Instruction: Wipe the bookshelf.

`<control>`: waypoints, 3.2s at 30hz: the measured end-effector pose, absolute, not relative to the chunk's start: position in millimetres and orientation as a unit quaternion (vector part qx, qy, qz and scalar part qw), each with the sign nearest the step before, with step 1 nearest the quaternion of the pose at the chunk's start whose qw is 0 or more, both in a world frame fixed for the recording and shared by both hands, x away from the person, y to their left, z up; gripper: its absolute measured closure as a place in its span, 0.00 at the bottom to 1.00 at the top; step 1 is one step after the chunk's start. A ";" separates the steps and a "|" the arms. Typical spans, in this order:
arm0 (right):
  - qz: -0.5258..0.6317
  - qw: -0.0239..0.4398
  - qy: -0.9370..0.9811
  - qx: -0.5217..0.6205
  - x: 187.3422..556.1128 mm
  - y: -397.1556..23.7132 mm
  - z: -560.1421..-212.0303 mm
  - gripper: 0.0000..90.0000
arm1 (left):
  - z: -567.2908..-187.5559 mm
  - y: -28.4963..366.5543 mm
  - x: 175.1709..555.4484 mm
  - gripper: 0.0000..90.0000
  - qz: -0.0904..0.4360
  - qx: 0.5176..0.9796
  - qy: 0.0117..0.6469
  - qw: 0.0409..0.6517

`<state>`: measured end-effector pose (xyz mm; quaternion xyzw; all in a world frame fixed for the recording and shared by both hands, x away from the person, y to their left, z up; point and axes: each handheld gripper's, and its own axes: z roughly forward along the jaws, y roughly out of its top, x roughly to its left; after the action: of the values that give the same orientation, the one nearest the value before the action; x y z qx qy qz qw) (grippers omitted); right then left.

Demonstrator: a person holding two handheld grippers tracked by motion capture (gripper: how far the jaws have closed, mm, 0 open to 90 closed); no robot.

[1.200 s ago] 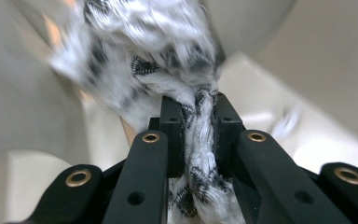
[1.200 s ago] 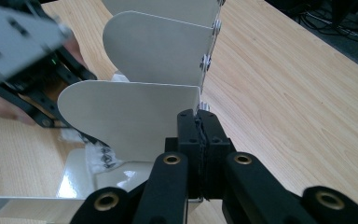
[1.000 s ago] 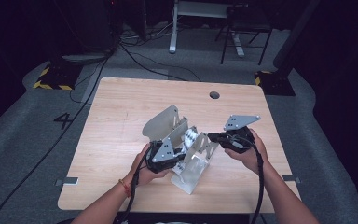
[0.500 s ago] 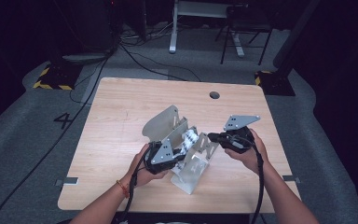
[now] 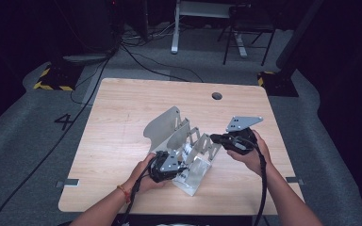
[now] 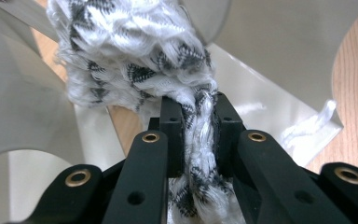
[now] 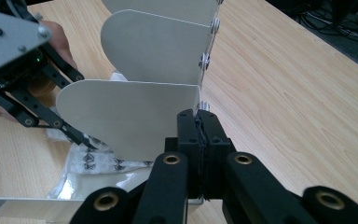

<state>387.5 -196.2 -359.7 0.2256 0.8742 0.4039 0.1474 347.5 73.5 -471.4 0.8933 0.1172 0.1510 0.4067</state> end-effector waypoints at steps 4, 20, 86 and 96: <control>0.404 0.147 0.874 0.225 387.7 -196.2 -359.8 0.99 | -449.7 80.3 346.2 0.88 0.165 0.871 0.121 0.447; 0.402 0.152 0.874 0.226 387.3 -195.4 -359.8 0.99 | -423.8 104.2 344.6 0.88 0.248 0.837 0.179 0.453; 0.420 0.180 0.862 0.221 384.1 -197.0 -365.8 0.99 | -465.3 66.7 339.5 0.87 0.182 0.886 0.140 0.404; 0.419 0.180 0.862 0.221 384.3 -196.6 -365.7 0.99 | -405.0 85.2 331.1 0.88 0.214 0.809 0.139 0.529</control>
<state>384.3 -196.6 -365.7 0.2206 0.8621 0.4190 0.1802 331.1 85.2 -405.0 0.8091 0.1393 0.2137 0.5294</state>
